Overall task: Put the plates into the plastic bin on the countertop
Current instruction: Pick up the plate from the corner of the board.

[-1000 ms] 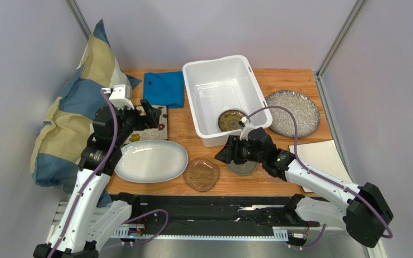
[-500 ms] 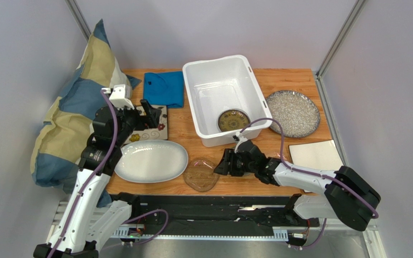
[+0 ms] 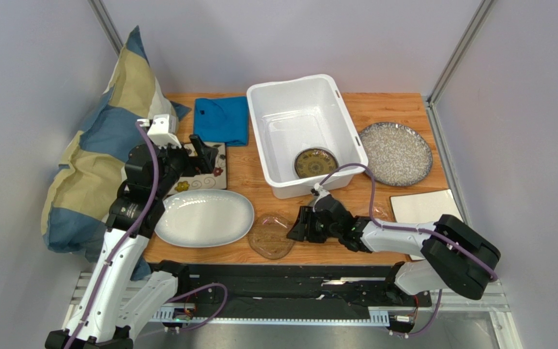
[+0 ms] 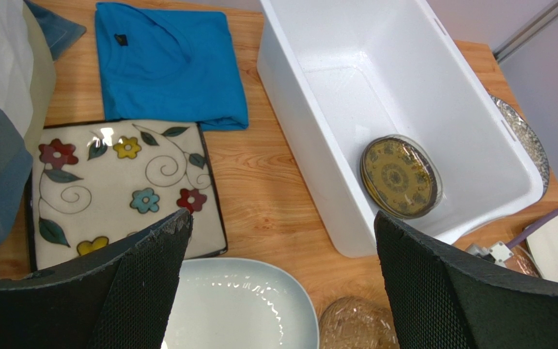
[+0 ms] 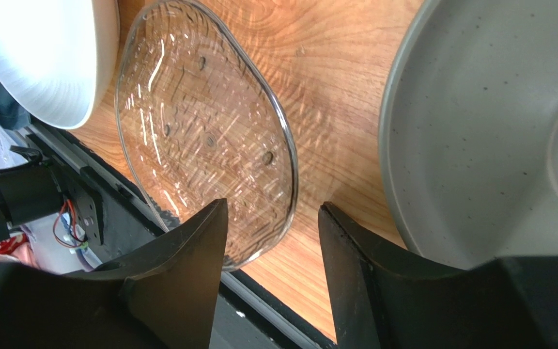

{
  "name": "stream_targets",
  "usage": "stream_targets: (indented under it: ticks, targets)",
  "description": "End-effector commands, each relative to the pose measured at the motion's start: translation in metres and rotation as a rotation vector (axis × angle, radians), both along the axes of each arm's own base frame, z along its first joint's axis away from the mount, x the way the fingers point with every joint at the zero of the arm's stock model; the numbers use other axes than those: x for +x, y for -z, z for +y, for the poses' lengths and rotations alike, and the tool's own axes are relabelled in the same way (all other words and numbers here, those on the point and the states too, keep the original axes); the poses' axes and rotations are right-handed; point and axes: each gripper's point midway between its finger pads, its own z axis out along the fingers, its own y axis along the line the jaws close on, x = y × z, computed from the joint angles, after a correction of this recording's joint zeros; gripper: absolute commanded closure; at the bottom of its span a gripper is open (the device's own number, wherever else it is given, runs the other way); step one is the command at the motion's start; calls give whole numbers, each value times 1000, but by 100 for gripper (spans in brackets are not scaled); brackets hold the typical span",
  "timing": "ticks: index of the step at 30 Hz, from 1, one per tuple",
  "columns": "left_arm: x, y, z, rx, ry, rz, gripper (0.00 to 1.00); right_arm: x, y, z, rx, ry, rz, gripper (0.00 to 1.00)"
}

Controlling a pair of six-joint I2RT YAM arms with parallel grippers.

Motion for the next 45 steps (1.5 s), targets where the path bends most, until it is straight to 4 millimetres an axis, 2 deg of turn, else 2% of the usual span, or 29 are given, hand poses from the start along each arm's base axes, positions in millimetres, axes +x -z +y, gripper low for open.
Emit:
stream_targets:
  ticks: [1, 5, 6, 8, 9, 11, 12, 15, 17, 18, 20, 22, 28, 35, 38, 39, 41, 45]
  targets:
    - [0, -10, 0, -9, 1, -37, 1, 9, 1, 9, 14, 34, -34, 45]
    - [-1, -12, -1, -12, 5, -43, 1, 11, 10, 10, -15, 45, -38, 48]
    - [-1, -12, 0, -11, 1, -44, 1, 10, 12, 10, -22, 46, -37, 54]
    - [0, -11, 0, -8, -2, -42, 1, 11, 15, 10, -36, 53, -35, 58]
    - [-1, -11, 0, -8, -2, -40, 1, 11, 16, 10, -41, 55, -34, 66]
    - [0, -10, 0, -9, 1, -37, 1, 11, 19, 9, -57, 62, -24, 76]
    - [-1, -11, -1, -11, 4, -40, 1, 10, 20, 8, -64, 60, -19, 84]
    - [-1, -11, 0, -10, 0, -41, 1, 13, 20, 2, -99, 85, -28, 96]
    - [-1, -12, 1, -8, -3, -43, 1, 13, 21, -6, -138, 97, -24, 100]
    - [-1, -11, 0, -8, -2, -42, 1, 14, 16, -7, -136, 100, -34, 100]
    - [-1, -12, 0, -10, -2, -45, 1, 11, 19, -19, -193, 115, -22, 100]
    - [-1, -12, 0, -10, -2, -44, 1, 9, 13, -26, -210, 123, -22, 100]
    - [-1, -12, 0, -11, 0, -46, 1, 3, 0, -38, -224, 135, -25, 100]
    - [-1, -12, 0, -11, -2, -45, 1, -14, -23, -37, -198, 50, -62, 100]
    - [-2, -13, 0, -12, 1, -47, 1, -21, -37, -37, -176, 13, -90, 100]
    - [-2, -12, -1, -13, 5, -47, 1, -21, -48, -35, -145, 10, -107, 100]
    - [-1, -12, -1, -13, 2, -44, 1, -24, -58, -34, -119, -9, -121, 100]
    - [-2, -13, -1, -15, 8, -48, 1, -19, -100, -28, -40, -22, -211, 100]
